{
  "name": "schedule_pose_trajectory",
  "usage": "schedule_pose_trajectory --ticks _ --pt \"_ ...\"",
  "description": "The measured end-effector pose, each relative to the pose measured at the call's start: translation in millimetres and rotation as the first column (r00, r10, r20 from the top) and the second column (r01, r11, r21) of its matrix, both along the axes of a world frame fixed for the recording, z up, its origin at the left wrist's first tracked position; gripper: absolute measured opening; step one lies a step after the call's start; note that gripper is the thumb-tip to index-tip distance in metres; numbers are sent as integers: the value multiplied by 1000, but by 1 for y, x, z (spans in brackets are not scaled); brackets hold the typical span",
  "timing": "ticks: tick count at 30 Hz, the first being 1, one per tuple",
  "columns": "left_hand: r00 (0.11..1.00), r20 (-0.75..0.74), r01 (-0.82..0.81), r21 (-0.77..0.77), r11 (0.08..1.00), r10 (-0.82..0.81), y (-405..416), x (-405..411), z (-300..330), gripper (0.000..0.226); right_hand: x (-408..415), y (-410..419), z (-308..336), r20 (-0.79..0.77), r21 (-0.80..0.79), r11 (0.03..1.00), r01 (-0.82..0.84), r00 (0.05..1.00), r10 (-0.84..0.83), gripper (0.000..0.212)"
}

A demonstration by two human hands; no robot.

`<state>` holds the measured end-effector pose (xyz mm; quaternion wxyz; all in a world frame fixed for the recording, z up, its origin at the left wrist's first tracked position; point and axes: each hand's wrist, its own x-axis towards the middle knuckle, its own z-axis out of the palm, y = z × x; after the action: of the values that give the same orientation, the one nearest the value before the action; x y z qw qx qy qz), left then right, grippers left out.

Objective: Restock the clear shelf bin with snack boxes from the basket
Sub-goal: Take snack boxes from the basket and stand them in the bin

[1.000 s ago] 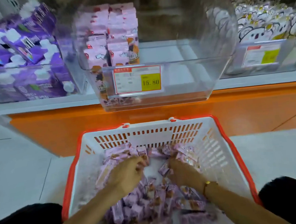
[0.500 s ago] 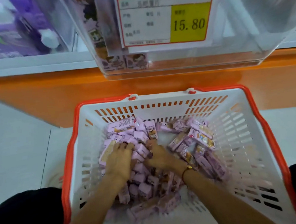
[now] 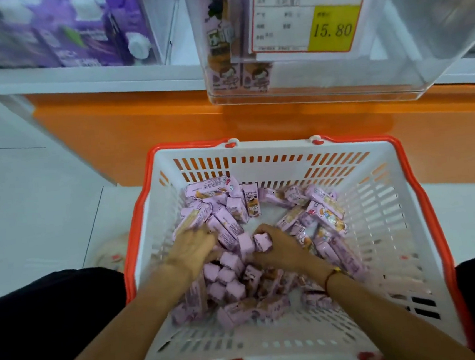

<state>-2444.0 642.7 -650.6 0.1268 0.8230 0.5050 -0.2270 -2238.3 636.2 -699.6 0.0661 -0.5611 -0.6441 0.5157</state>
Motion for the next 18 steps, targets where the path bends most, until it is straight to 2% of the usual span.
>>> schedule_pose_trajectory --ticks 3,5,7,8,9,10,11,12,14,15,16,17,18 --pt "978 -174 99 -90 991 -114 -3 4 5 41 8 0 23 -99 -108 976 188 975 -199 27" --pt "968 -213 116 -93 989 -134 -4 7 12 37 15 4 38 -191 -173 947 271 934 -303 22" --pt "996 -90 -16 -11 1000 15 -2 6 21 32 25 11 56 -272 -233 917 324 884 -381 22" --pt "982 68 -176 25 984 174 -2 4 27 29 29 15 64 -286 -266 898 352 860 -422 21" --pt "901 258 -362 3 932 349 -2 3 33 27 32 19 74 -278 -292 879 376 846 -454 23" --pt "751 420 -522 -94 848 509 -3 1 39 29 35 22 82 -269 -315 866 388 839 -474 28" --pt "560 521 -625 -244 741 644 -3 0 44 32 38 26 91 -279 -338 863 376 836 -473 32" --pt "347 560 -661 -424 620 753 -4 1 49 34 40 29 100 -310 -355 868 347 833 -459 32" --pt "-39 473 -576 -730 367 880 -10 3 62 37 41 33 122 -371 -392 880 269 829 -419 33" --pt "-194 401 -494 -828 264 895 -15 5 70 50 42 34 134 -394 -406 881 242 824 -408 35" --pt "-313 325 -409 -894 182 892 -18 7 76 62 43 36 146 -415 -403 888 223 820 -395 35" --pt "-376 268 -334 -932 140 887 -20 8 83 68 43 38 159 -430 -390 895 216 817 -385 33" --pt "-373 238 -272 -952 139 897 -22 9 92 69 43 39 171 -439 -373 902 218 815 -379 30"
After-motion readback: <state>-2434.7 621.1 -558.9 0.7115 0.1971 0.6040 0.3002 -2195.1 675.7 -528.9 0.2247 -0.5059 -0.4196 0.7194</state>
